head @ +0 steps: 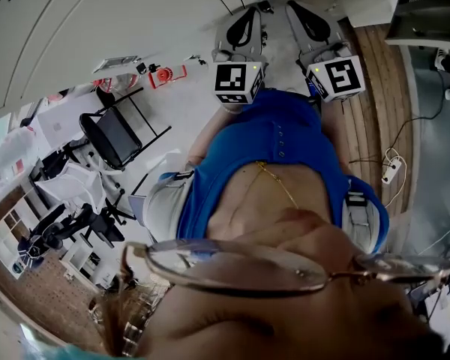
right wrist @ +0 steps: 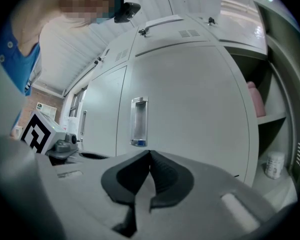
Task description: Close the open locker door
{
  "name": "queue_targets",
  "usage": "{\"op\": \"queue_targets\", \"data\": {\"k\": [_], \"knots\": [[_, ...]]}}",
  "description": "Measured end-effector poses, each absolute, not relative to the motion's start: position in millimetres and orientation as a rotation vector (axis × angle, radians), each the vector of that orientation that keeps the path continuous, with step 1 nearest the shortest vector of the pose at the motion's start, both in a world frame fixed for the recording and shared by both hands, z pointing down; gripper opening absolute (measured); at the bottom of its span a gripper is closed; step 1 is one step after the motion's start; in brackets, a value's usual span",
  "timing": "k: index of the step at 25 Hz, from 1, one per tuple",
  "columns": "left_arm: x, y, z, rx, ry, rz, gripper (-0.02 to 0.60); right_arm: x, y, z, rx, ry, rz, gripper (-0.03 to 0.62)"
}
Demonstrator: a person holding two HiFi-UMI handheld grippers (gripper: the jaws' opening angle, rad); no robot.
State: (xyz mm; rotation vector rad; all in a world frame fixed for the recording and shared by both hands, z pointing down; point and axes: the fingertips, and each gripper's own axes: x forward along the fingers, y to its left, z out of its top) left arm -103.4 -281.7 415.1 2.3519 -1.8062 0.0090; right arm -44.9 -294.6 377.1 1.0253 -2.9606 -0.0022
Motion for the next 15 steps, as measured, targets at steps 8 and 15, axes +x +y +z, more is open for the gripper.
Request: {"op": "queue_targets", "data": {"k": [8, 15], "knots": [[-91.0, -270.8, 406.1, 2.359, -1.853, -0.002, -0.002, -39.0, -282.0, 380.8, 0.991, -2.971, 0.0, 0.002], [-76.6, -259.0, 397.4, 2.391, -1.869, -0.016, -0.002, -35.4, -268.1, 381.6, 0.959, -2.972, -0.027, 0.002]]}}
